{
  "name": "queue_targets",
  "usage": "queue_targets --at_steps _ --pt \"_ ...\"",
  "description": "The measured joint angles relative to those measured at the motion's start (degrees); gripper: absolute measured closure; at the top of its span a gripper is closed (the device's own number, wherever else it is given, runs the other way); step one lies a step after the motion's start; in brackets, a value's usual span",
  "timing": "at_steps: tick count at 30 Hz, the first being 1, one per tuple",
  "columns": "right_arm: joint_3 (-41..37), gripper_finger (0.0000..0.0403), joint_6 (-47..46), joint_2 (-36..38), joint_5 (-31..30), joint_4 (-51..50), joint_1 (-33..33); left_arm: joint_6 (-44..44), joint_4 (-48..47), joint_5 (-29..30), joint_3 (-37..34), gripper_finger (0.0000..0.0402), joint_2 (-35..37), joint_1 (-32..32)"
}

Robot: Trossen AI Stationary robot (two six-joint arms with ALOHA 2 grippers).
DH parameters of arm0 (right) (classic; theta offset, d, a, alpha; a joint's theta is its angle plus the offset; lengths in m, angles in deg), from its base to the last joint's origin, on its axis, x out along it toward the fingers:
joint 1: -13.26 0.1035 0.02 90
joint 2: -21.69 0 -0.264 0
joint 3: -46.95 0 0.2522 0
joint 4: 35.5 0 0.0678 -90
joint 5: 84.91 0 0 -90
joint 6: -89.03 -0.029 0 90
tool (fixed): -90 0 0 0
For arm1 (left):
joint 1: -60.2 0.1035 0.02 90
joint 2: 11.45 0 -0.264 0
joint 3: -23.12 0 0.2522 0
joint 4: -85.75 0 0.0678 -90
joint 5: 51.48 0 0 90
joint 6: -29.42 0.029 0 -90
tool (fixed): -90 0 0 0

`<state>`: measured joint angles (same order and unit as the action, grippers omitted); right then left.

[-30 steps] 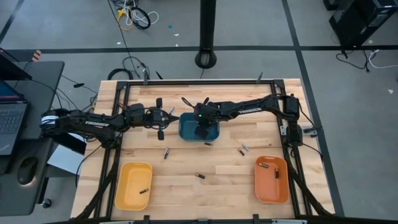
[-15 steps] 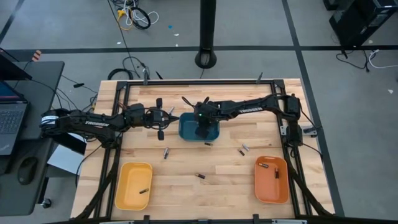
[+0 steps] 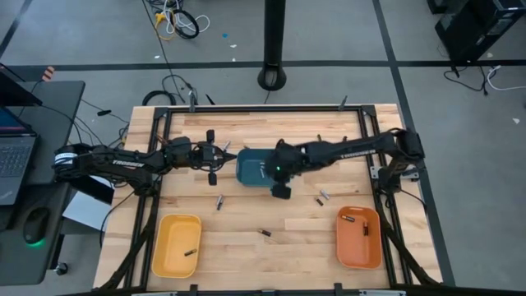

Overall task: Sort batteries
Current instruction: Put the black battery into the yellow bin

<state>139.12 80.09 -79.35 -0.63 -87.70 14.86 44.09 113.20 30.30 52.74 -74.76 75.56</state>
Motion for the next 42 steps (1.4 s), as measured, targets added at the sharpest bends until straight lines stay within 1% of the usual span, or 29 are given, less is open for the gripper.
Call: queue_targets --at_steps 2,7,10,13,16,18,23,27,32,38,42 --pt "-2.5 0.0392 -1.5 0.0 0.0 2.0 2.0 0.0 0.0 0.0 0.0 0.0396 0.0 0.0" --pt "-8.2 0.0371 -7.2 0.0 1.0 7.6 6.2 0.0 0.0 0.0 0.0 0.0396 0.0 0.0" --pt "-11.3 0.0381 -10.0 0.0 0.9 10.8 8.8 0.0 0.0 0.0 0.0 0.0396 0.0 0.0" --pt "-14.4 0.0393 -12.4 0.0 -1.8 13.6 11.2 0.0 0.0 0.0 0.0 0.0396 0.0 0.0" --pt "-17.5 0.0392 -14.8 0.0 -5.6 15.7 12.8 0.0 0.0 0.0 0.0 0.0396 0.0 0.0" --pt "-20.4 0.0382 -15.6 0.0 -7.4 21.7 13.7 0.0 0.0 0.0 0.0 0.0396 0.0 0.0" --pt "-28.9 0.0356 -16.9 0.0 -9.0 39.9 14.1 0.0 0.0 0.0 0.0 0.0396 0.0 0.0" --pt "-34.6 0.0340 -17.5 0.0 -11.6 48.4 14.0 0.0 0.0 0.0 0.0 0.0396 0.0 0.0" --pt "-38.6 0.0314 -19.9 0.0 -15.0 52.0 14.1 0.0 0.0 0.0 0.0 0.0396 0.0 0.0" --pt "-41.3 0.0279 -19.6 0.0 -19.2 58.5 14.2 0.0 0.0 0.0 0.0 0.0396 0.0 0.0" --pt "-42.4 0.0265 -20.0 0.0 -20.9 59.2 14.1 0.0 0.0 0.0 0.0 0.0396 0.0 0.0"
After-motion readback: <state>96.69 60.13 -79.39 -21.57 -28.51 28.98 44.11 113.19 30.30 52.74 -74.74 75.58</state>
